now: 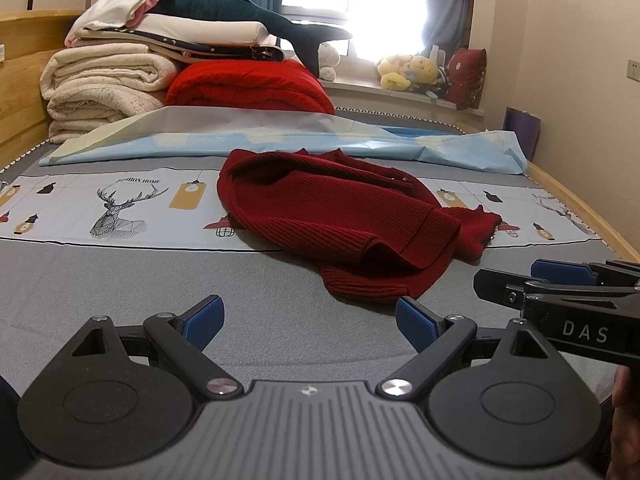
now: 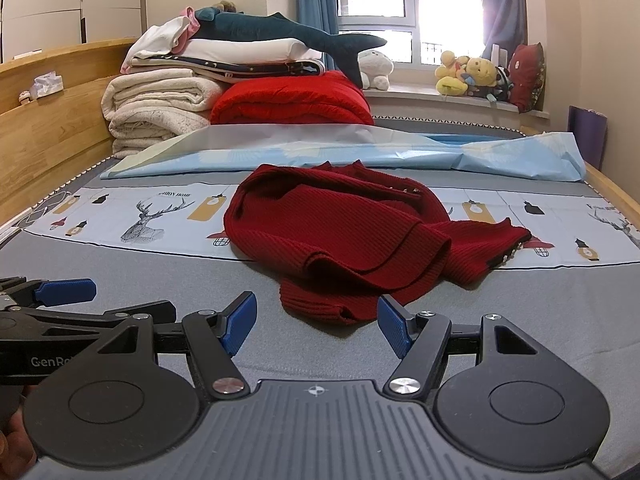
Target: Fold small clothes
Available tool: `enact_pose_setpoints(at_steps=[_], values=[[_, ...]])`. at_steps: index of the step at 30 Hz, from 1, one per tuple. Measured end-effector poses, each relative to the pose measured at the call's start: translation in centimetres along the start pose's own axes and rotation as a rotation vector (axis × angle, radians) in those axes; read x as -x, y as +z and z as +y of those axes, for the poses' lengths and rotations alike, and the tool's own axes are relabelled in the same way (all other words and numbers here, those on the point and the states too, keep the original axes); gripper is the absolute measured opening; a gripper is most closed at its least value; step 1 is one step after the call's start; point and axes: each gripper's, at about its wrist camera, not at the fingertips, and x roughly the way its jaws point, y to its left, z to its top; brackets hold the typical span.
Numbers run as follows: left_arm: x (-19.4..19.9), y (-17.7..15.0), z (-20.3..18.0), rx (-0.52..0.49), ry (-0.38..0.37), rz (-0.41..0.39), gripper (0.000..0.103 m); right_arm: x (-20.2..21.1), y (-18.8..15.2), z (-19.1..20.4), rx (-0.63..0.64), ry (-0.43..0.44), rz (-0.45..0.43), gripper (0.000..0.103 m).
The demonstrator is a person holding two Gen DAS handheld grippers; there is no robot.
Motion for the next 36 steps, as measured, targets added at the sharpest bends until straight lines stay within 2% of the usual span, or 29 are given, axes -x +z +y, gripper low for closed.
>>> enact_pose_setpoints(at_steps=[28,36], values=[[-0.92,-0.15,0.54,-0.003,0.009,0.000,0.095,-0.31,-0.06,-0.06,0.002,-0.004,0.008,0.068],[-0.94,-0.01,0.22,-0.018,0.019,0.038,0.095,-0.30,-0.04,-0.17,0.003,-0.007,0.010,0.068]])
